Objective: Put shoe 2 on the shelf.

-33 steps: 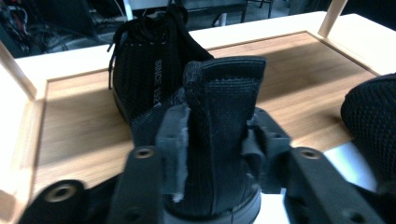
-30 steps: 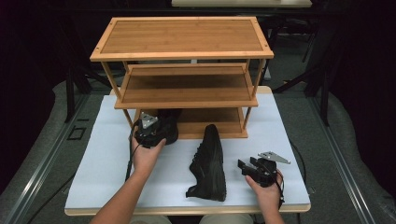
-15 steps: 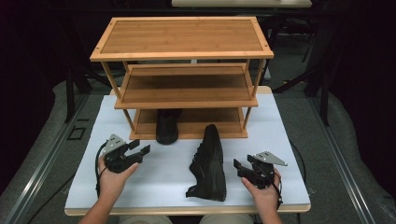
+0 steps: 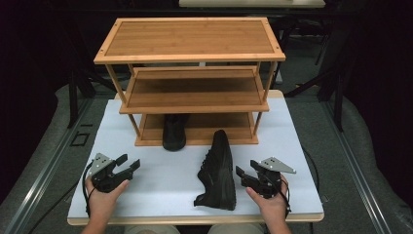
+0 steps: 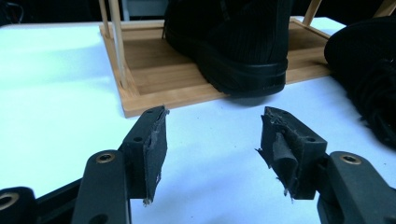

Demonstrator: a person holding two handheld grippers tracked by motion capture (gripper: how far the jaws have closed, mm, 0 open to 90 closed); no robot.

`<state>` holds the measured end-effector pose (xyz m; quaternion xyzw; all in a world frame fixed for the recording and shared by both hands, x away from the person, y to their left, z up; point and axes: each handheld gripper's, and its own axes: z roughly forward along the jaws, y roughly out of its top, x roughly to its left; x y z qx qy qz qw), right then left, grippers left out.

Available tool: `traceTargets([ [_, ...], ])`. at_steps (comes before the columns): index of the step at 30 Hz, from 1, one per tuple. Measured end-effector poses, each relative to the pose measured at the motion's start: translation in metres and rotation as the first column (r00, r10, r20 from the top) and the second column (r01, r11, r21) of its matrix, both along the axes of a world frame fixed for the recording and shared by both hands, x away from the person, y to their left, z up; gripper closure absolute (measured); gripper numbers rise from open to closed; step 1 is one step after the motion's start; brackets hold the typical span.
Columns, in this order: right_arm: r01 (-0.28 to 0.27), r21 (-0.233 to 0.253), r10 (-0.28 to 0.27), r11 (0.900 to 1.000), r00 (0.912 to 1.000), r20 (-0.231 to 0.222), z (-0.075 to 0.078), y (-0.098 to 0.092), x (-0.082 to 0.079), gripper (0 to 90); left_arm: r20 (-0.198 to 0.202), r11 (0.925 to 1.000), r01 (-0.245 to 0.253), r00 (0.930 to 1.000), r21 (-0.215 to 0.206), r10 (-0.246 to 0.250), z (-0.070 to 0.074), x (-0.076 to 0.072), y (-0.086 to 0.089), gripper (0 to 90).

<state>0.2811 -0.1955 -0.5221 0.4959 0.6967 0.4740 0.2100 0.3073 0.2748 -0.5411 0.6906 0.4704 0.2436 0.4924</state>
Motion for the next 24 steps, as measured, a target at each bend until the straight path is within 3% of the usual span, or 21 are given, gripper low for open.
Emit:
traceTargets([
  [5,-0.024,0.005,0.024,1.0,0.9997,0.009,0.005,0.003,-0.003,37.8,-0.049,0.9997,0.018,0.9986,0.015,-0.018,-0.007,0.004,-0.005,41.3],
  [8,-0.033,0.01,0.033,0.999,0.9994,0.014,0.008,0.006,-0.005,39.1,-0.058,0.9994,0.024,0.998,0.024,-0.023,-0.007,0.005,-0.005,41.3],
  [13,-0.054,-0.003,0.054,0.999,0.9979,0.036,0.015,0.013,-0.01,39.0,-0.065,0.9996,0.012,0.9978,0.024,-0.011,-0.007,0.006,-0.003,41.3],
  [21,-0.117,-0.028,0.118,0.993,0.9927,0.024,0.015,0.033,-0.014,36.2,-0.057,0.9992,-0.001,0.9984,0.04,0.003,-0.007,0.005,-0.005,41.2],
  [23,-0.119,-0.075,0.121,0.99,0.9924,0.023,0.013,0.042,-0.015,34.7,-0.061,0.9991,0.001,0.9981,0.042,0.002,-0.008,0.006,-0.005,39.7],
  [24,-0.119,-0.075,0.121,0.99,0.9924,0.023,0.013,0.042,-0.015,34.7,-0.062,0.9991,0.002,0.9981,0.042,0.001,-0.008,0.006,-0.005,39.7],
])
